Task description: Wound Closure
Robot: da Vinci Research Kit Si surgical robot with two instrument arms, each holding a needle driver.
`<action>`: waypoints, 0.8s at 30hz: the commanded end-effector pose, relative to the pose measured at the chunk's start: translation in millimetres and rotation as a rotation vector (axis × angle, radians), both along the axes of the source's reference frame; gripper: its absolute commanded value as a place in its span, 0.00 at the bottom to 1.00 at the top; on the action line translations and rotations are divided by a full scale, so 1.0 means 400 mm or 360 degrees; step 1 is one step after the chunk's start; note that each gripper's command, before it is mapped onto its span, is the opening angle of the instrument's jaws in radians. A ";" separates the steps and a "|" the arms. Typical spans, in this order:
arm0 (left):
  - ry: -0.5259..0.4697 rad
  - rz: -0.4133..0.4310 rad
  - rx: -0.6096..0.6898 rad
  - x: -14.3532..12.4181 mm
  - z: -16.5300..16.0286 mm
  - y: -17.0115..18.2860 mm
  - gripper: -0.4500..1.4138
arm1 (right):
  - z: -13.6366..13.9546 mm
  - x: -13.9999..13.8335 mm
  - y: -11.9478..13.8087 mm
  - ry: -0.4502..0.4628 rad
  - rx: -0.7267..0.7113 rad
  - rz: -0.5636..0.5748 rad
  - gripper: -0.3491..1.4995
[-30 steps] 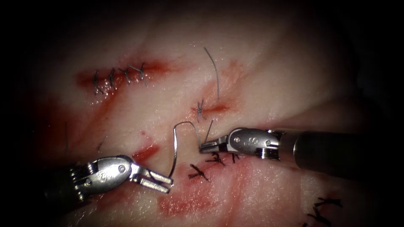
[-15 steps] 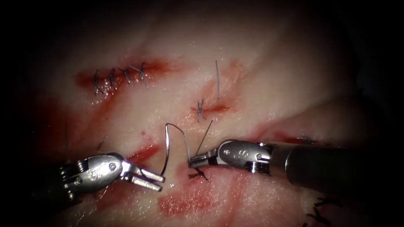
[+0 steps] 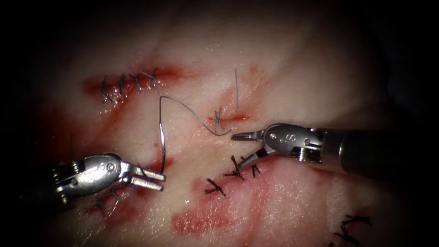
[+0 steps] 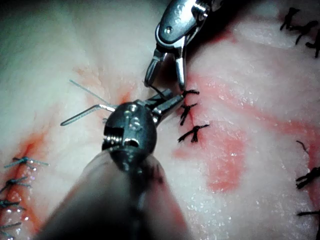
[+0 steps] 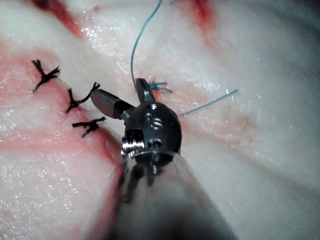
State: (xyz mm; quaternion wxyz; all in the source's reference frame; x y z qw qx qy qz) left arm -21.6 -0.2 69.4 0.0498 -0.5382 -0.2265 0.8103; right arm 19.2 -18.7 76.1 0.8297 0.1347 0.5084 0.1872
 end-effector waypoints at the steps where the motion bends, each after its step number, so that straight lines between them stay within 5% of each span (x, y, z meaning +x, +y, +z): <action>1: 0.0006 -0.0008 -0.0004 -0.0013 0.0014 0.0012 0.00 | 0.0022 -0.0012 0.0038 -0.0010 -0.0006 0.0058 0.87; 5: 0.0050 -0.0005 -0.0007 -0.0006 0.0022 0.0014 0.00 | 0.0094 -0.0029 0.0111 0.0036 0.0536 0.0590 0.83; 10: 0.0086 0.0022 -0.0039 -0.0009 0.0030 -0.0001 0.00 | 0.0185 -0.0008 0.0159 0.0042 0.0792 0.0880 0.78; 16: 0.0087 0.0046 -0.0056 -0.0013 0.0032 -0.0009 0.00 | 0.0309 0.0021 0.0199 0.0034 0.0900 0.1062 0.84; 24: 0.0088 0.0063 -0.0053 -0.0020 0.0035 -0.0016 0.00 | 0.0367 0.0035 0.0208 -0.0004 0.0920 0.1056 0.82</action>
